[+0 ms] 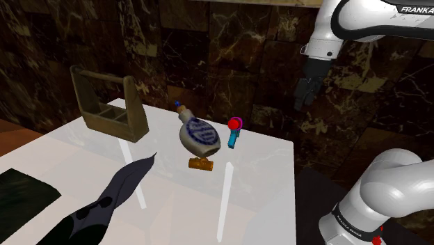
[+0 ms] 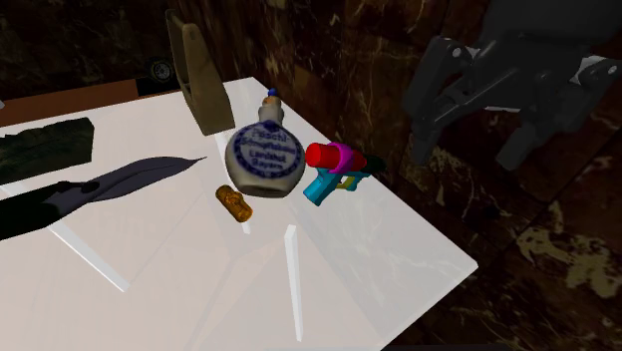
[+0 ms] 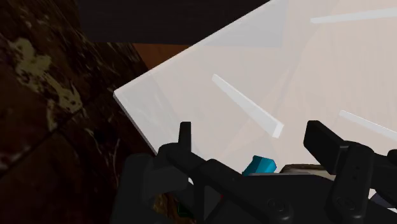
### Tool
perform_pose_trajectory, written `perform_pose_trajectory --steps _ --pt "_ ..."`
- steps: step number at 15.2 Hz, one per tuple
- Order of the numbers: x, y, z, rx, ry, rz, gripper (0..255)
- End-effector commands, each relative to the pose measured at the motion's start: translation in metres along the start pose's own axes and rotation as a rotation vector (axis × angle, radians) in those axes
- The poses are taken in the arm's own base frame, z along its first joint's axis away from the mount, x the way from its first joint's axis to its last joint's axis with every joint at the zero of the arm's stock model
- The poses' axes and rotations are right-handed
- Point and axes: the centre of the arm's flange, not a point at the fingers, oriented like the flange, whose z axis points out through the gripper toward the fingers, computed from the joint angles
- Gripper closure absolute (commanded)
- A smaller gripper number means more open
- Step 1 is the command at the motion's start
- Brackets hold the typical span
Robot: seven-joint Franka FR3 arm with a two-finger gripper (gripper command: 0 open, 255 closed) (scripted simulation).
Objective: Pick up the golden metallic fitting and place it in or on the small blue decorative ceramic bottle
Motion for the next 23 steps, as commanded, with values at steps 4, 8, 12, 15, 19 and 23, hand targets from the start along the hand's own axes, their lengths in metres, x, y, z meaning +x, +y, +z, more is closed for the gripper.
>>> perform_pose_trajectory --steps 4,8,12,15,19,23 --pt "0.02 -0.031 0.018 -0.015 0.005 -0.018 0" --pt "0.046 -0.071 0.043 -0.034 0.011 -0.041 0" --pt "0.071 -0.112 0.069 -0.053 0.018 -0.065 0" --pt "0.089 -0.143 0.089 -0.068 0.023 -0.083 0" --pt "0.113 -0.184 0.116 -0.087 0.029 -0.106 0" --pt "0.136 -0.225 0.143 -0.106 0.035 -0.13 0"
